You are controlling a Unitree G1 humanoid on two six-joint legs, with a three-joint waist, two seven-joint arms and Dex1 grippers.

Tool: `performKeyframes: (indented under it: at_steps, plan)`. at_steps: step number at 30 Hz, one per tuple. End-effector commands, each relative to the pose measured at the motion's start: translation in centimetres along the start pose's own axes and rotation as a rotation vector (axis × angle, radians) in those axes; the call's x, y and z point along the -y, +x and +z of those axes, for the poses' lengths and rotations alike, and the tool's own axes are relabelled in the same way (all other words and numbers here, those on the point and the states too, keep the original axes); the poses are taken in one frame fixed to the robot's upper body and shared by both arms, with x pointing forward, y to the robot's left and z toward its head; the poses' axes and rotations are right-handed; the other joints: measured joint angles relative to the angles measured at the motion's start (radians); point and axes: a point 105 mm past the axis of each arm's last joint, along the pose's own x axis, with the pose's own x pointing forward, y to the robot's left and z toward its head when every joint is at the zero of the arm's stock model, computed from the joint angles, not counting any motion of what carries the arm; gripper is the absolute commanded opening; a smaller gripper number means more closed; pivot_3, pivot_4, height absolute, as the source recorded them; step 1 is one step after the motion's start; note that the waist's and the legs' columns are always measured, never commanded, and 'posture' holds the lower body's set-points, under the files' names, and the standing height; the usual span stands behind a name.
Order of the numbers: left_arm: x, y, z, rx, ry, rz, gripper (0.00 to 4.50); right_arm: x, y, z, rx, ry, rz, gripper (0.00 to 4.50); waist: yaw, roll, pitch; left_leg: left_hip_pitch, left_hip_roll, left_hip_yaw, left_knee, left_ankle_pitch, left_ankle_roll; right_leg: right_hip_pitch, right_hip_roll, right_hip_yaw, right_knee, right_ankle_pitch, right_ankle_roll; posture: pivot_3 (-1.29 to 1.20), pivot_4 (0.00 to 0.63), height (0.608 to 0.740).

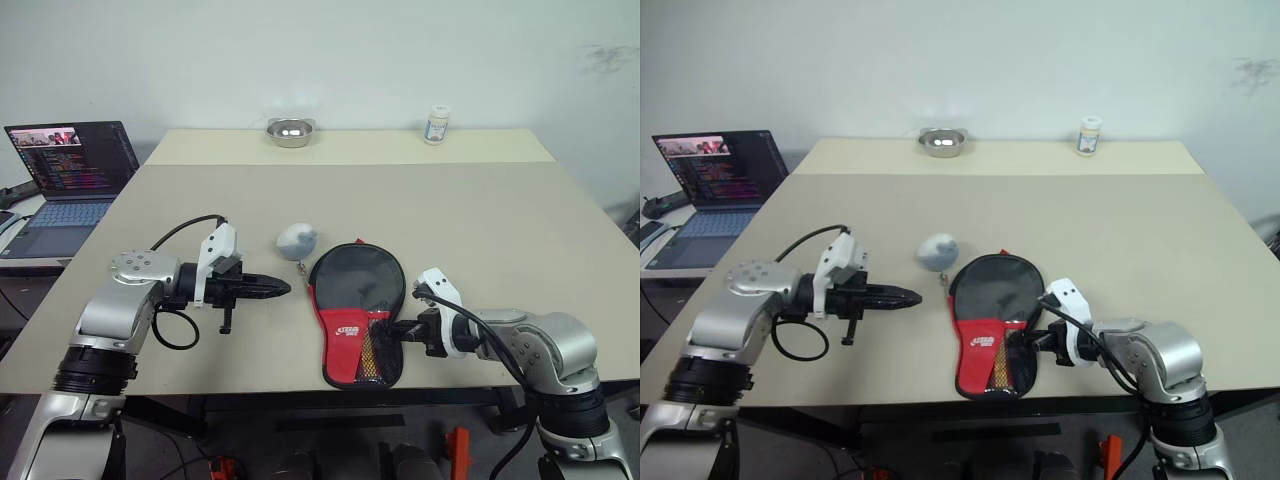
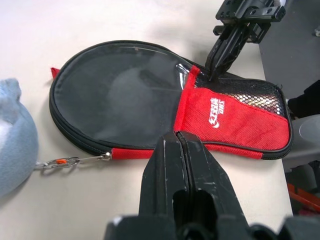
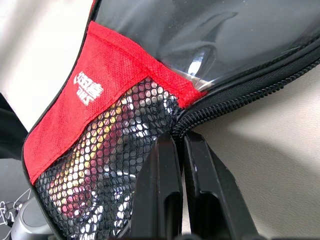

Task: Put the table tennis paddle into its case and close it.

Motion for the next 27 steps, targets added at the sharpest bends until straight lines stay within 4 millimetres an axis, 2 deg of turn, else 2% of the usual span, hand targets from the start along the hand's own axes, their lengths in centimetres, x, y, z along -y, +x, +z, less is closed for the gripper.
performKeyframes:
  at_steps: [1, 5, 8, 15, 19, 21, 23, 25, 27]
  plan:
    - [-0.3, -0.3, 1.3, 0.011, 0.055, 0.011, 0.00, 0.2, -0.5, 0.4, 0.010, -0.009, -0.014, 0.02, 0.000, 0.000, 0.000, 0.000, 0.000, 0.000, 0.000, 0.000, 0.000, 0.000, 0.000, 0.000, 0.000, 0.000, 0.000, 0.00, 0.150, 0.740]
    - [-0.3, -0.3, 1.0, 0.010, 0.051, 0.015, 0.00, -0.1, -0.7, 0.8, 0.026, 0.001, 0.002, 0.02, 0.000, 0.000, 0.000, 0.000, 0.000, 0.000, 0.000, 0.000, 0.000, 0.000, 0.000, 0.000, 0.000, 0.000, 0.000, 0.00, 0.150, 0.740]
    - [-0.5, -0.3, 0.9, 0.012, 0.052, 0.023, 0.00, -0.1, -1.4, 1.4, 0.046, -0.035, -0.003, 0.73, 0.000, 0.000, 0.000, 0.000, 0.000, 0.000, 0.000, 0.000, 0.000, 0.000, 0.000, 0.000, 0.000, 0.000, 0.000, 0.00, 0.150, 0.740]
    - [-0.4, -0.2, 0.7, 0.025, 0.042, 0.027, 0.00, -1.3, -3.5, 2.1, 0.013, -0.330, 0.056, 3.09, -0.002, 0.000, 0.000, 0.000, 0.000, 0.000, 0.000, 0.000, 0.000, 0.001, 0.000, -0.001, 0.000, 0.000, 0.000, 0.00, 0.150, 0.740]
    - [-0.9, -0.2, 0.4, 0.020, 0.017, 0.068, 0.00, -1.8, -5.2, 3.8, 0.061, -0.488, 0.108, 4.45, -0.002, 0.000, 0.000, 0.001, 0.000, 0.000, 0.000, 0.000, 0.000, 0.001, 0.000, -0.001, 0.000, 0.000, 0.000, 0.00, 0.150, 0.740]
    - [-1.5, -0.3, 0.3, 0.015, 0.001, 0.108, 0.00, -2.7, -5.3, 5.8, 0.154, -0.508, 0.153, 4.45, -0.004, -0.001, 0.000, 0.001, 0.001, 0.001, 0.000, 0.000, 0.000, 0.002, 0.000, -0.001, -0.001, 0.000, 0.000, 0.00, 0.150, 0.740]
    - [-1.8, -0.4, 0.1, 0.006, -0.006, 0.128, 0.00, -3.1, -4.9, 6.9, 0.205, -0.518, 0.168, 4.45, -0.004, -0.001, 0.000, 0.002, 0.001, 0.001, 0.000, 0.000, 0.000, 0.002, 0.000, 0.000, 0.000, 0.000, 0.000, 0.00, 0.150, 0.740]
    - [-2.2, -0.5, 0.0, 0.006, -0.020, 0.151, 0.00, -3.2, -3.6, 8.1, 0.268, -0.495, 0.160, 4.45, -0.004, -0.001, 0.000, 0.002, 0.001, 0.000, 0.000, 0.000, 0.000, 0.002, 0.000, -0.001, 0.000, 0.000, 0.000, 0.00, 0.150, 0.740]
    - [-3.4, -0.7, -0.2, 0.012, -0.043, 0.222, 0.38, -3.3, -0.7, 8.2, 0.295, -0.461, 0.157, 4.50, -0.003, -0.001, 0.000, 0.002, 0.001, 0.000, 0.000, 0.000, 0.000, 0.002, 0.000, 0.000, 0.000, 0.000, 0.000, 0.00, 0.150, 0.740]
